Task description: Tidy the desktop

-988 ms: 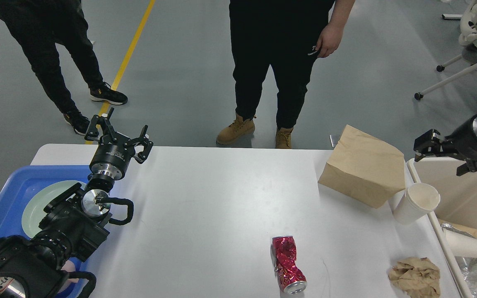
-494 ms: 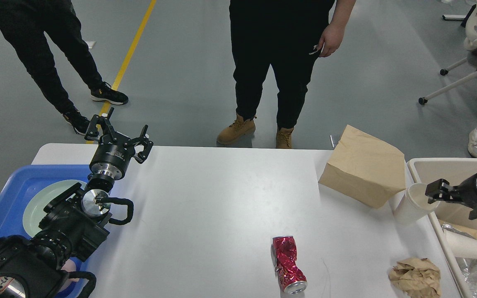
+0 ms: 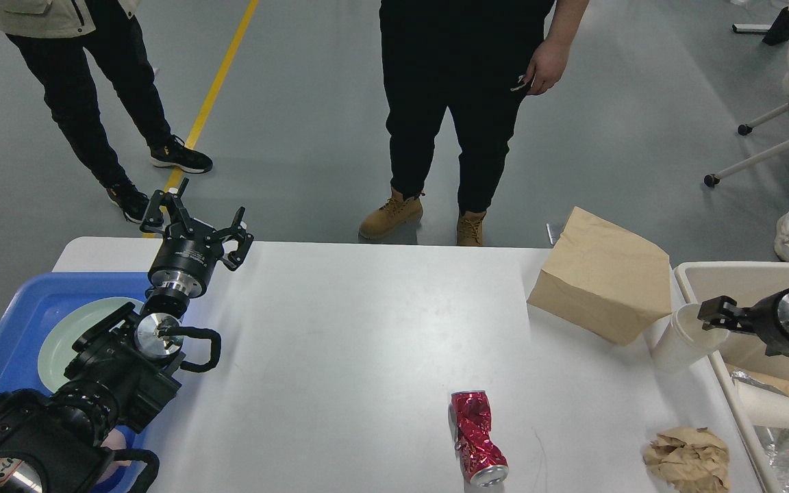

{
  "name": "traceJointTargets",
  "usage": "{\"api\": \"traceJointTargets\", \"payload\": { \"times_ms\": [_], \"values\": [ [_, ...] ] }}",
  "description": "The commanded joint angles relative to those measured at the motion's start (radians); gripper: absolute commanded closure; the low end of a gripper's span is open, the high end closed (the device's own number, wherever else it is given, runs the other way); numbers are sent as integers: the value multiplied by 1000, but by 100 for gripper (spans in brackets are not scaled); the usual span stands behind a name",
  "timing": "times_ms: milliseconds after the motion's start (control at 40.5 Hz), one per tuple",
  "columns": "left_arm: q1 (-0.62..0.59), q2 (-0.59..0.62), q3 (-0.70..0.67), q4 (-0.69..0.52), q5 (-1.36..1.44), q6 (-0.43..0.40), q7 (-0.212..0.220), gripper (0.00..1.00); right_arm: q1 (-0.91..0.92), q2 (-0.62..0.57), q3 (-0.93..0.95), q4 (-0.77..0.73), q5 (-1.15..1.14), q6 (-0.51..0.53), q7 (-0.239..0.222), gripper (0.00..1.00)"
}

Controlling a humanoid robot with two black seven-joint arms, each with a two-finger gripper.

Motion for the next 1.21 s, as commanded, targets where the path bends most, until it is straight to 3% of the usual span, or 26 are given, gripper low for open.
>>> {"api": "traceJointTargets", "payload": {
  "times_ms": [0,74,124,148,173,544,766,1038,1186],
  "values": [
    [-1,0,0,0,0,0,0,4,-18,0,19,0,-1,-2,0,38],
    [-1,0,0,0,0,0,0,4,-20,0,19,2,-1,4,0,70],
    [1,0,0,0,0,0,0,4,-21,0,19,2,-1,4,0,84],
    [-1,0,0,0,0,0,0,4,-24,0,19,2,-1,4,0,96],
    [1,0,0,0,0,0,0,4,-26,0,19,2,-1,6,0,100],
    [-1,0,0,0,0,0,0,4,6,-18,18,9,0,13,0,100],
    [1,0,0,0,0,0,0,4,101,-105,4,74,-4,21,1,100],
    [1,0,0,0,0,0,0,4,437,-230,7,143,-4,142,9,100],
    [-1,0,0,0,0,0,0,4,572,-253,9,134,-4,159,8,100]
  ]
}}
